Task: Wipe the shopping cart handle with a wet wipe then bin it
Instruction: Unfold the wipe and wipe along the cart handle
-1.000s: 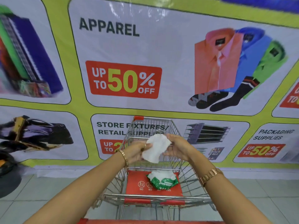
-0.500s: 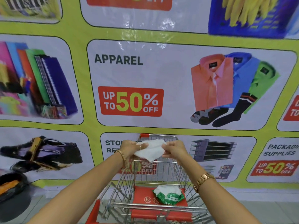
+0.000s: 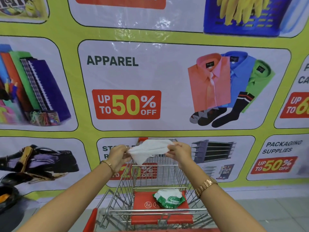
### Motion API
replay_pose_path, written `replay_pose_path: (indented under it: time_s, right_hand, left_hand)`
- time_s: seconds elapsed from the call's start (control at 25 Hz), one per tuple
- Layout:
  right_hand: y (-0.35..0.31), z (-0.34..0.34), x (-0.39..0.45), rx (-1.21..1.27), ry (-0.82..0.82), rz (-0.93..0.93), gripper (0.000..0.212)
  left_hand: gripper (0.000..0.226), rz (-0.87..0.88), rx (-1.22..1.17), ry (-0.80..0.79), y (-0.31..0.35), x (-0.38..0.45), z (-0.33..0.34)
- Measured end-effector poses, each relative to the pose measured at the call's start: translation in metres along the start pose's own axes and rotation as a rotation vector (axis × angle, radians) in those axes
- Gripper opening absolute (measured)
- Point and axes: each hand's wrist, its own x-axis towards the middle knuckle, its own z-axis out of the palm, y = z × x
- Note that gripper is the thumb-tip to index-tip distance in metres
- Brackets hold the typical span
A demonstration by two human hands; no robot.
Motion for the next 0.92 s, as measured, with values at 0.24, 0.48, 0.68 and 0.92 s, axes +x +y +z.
replay_pose_path:
  time_s: [0.24, 0.48, 0.68, 0.92]
  right_hand:
    - [0.002, -0.023, -0.015, -0.069, -0.089, 0.179, 0.044]
    - [0.021, -0.069, -0.047, -0.125, -0.219, 0.239, 0.024]
    - [0.044, -0.093, -0.075, -0.171, -0.2, 0.135, 0.018]
    - [0.05, -0.106, -0.105, -0.367, -0.3, 0.189, 0.022]
  left_hand:
    - [0.018, -0.185, 0.092, -0.08, -0.008, -0.018, -0.006]
    - [0.015, -0.143, 0.276, -0.115, -0.018, -0.05, -0.023]
    - [0.014, -0.14, 0.451, -0.19, -0.035, -0.089, -0.029]
    - [0.017, -0.144, 0.806, -0.237, -0.041, -0.131, -0.036]
